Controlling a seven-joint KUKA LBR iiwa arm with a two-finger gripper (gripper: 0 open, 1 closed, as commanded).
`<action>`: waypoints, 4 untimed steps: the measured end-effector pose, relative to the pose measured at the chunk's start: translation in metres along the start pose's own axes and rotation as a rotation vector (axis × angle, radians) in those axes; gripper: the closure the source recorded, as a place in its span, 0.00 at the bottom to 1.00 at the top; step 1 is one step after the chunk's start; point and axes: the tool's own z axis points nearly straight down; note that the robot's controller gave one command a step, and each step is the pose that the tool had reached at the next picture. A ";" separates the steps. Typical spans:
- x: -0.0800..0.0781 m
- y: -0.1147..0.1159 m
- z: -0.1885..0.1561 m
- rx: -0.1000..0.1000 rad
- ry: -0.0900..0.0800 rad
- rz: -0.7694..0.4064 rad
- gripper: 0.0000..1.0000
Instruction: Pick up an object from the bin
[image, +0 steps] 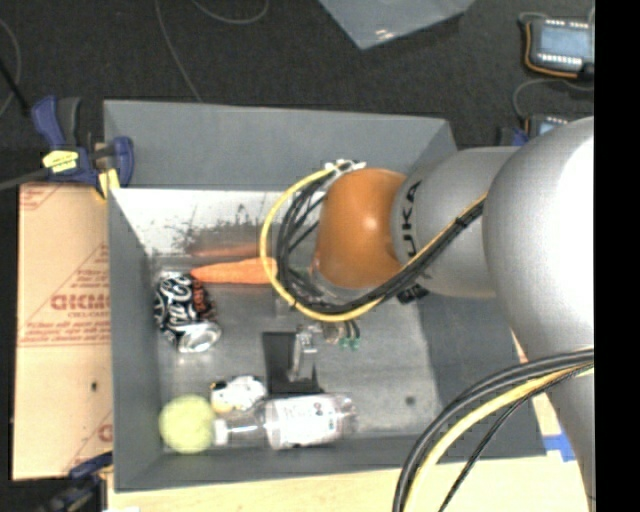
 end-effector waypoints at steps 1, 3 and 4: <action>-0.007 0.003 0.015 0.000 -0.004 -0.196 1.00; -0.008 0.002 -0.016 0.000 -0.001 -0.191 1.00; -0.016 0.011 -0.157 0.000 -0.009 -0.225 1.00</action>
Offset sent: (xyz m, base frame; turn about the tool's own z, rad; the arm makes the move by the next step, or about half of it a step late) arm 0.0000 0.0000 0.0000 0.0000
